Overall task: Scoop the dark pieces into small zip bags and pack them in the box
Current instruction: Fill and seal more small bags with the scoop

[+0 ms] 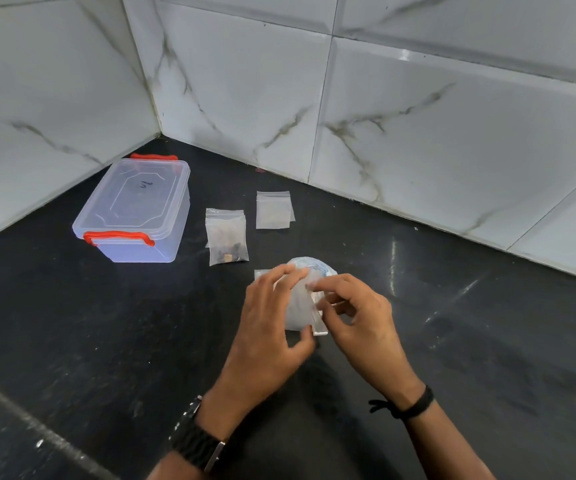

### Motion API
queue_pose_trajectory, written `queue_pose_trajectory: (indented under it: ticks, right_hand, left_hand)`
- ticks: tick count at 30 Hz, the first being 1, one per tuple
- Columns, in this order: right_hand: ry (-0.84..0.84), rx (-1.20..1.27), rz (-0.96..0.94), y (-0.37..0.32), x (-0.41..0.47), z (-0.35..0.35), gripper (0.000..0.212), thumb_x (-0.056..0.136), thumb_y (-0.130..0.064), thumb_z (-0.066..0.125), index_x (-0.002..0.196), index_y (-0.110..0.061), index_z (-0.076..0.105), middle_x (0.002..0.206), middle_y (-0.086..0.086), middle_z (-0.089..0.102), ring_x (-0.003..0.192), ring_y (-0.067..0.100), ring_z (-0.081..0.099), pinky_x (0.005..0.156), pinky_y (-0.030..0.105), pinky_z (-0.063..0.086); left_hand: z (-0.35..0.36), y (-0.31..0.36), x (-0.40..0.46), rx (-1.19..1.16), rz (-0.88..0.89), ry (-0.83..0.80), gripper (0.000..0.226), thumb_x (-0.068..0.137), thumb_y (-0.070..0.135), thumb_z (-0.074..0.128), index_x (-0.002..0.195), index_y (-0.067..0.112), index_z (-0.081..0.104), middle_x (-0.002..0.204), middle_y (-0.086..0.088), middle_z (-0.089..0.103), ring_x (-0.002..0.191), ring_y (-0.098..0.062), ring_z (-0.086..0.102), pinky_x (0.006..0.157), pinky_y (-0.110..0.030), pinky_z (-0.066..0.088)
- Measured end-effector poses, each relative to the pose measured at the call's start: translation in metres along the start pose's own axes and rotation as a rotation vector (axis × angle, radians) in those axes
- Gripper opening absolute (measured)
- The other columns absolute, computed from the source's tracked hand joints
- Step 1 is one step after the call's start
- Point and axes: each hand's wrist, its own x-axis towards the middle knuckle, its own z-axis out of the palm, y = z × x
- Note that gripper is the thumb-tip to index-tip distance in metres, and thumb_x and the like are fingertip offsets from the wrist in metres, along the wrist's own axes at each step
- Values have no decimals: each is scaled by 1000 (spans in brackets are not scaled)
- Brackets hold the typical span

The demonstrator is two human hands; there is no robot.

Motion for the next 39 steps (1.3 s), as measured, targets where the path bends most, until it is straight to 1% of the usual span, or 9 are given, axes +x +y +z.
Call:
queue_pose_trajectory:
  ticks: [3, 5, 10, 15, 19, 26, 30, 33, 39]
  right_hand:
    - [-62, 47, 67, -3, 2, -2, 30, 80, 9, 62, 97, -16, 67, 99, -11, 65, 80, 8, 64, 67, 20, 54]
    - [-102, 50, 85, -7, 2, -1, 26, 79, 3, 67, 96, -16, 66, 96, -11, 65, 78, 8, 63, 67, 18, 53]
    - [-104, -35, 73, -13, 3, 4, 24, 74, -13, 77, 93, -19, 63, 91, -12, 64, 81, 7, 60, 69, 18, 52]
    - [-93, -119, 39, -14, 5, 8, 17, 77, -9, 75, 87, -18, 65, 85, -16, 59, 81, 5, 59, 71, 14, 51]
    - [-91, -148, 1, -12, 8, 14, 22, 78, 3, 67, 85, -18, 68, 84, -8, 65, 75, 6, 61, 73, 17, 51]
    - [-216, -12, 120, -7, 13, 9, 18, 88, -1, 58, 89, -17, 66, 85, -13, 66, 77, 4, 63, 68, 12, 48]
    - [-371, -350, 117, 18, 12, -4, 32, 88, -2, 51, 111, -21, 64, 108, -8, 55, 96, 3, 53, 82, 12, 41]
    - [-555, -504, 132, 36, 4, -3, 53, 86, -4, 52, 133, -28, 50, 129, -6, 40, 116, 12, 42, 97, 16, 34]
    - [-531, -623, 21, 51, 3, 10, 49, 91, -14, 55, 137, -27, 46, 131, -2, 40, 108, 15, 43, 97, 23, 39]
  left_hand:
    - [-2, -15, 4, 244, 75, -125, 94, 73, 54, 61, 147, 34, 7, 155, 6, 15, 147, -11, 4, 121, -32, 0]
    - [0, -19, 8, 307, 92, -165, 97, 72, 66, 55, 148, 30, 8, 156, 2, 16, 148, -15, 3, 120, -38, -5]
    - [5, -22, 15, 308, 153, -58, 67, 77, 61, 49, 132, 24, 38, 129, 1, 55, 129, -16, 45, 117, -52, 19]
    - [5, -29, 16, 177, 168, 71, 46, 79, 49, 53, 118, 25, 47, 106, -1, 69, 102, -6, 56, 112, -45, 33]
    - [7, -32, 9, 109, 85, 122, 40, 78, 44, 55, 112, 24, 53, 100, -1, 70, 99, -8, 56, 104, -35, 38]
    - [-1, -33, -1, -30, -161, 72, 48, 73, 60, 60, 106, 25, 60, 99, 12, 64, 89, -2, 60, 86, -28, 53]
    - [-1, -35, -7, 4, -303, 25, 40, 71, 57, 71, 100, 37, 52, 89, 21, 58, 87, 1, 56, 73, -14, 47]
    - [5, -35, -11, -1, -389, 35, 38, 73, 53, 73, 98, 38, 49, 87, 20, 58, 85, 5, 56, 68, -15, 48]
    - [20, -35, -7, 19, -544, 38, 43, 75, 54, 71, 100, 33, 43, 86, 14, 61, 80, -3, 60, 72, -30, 50]
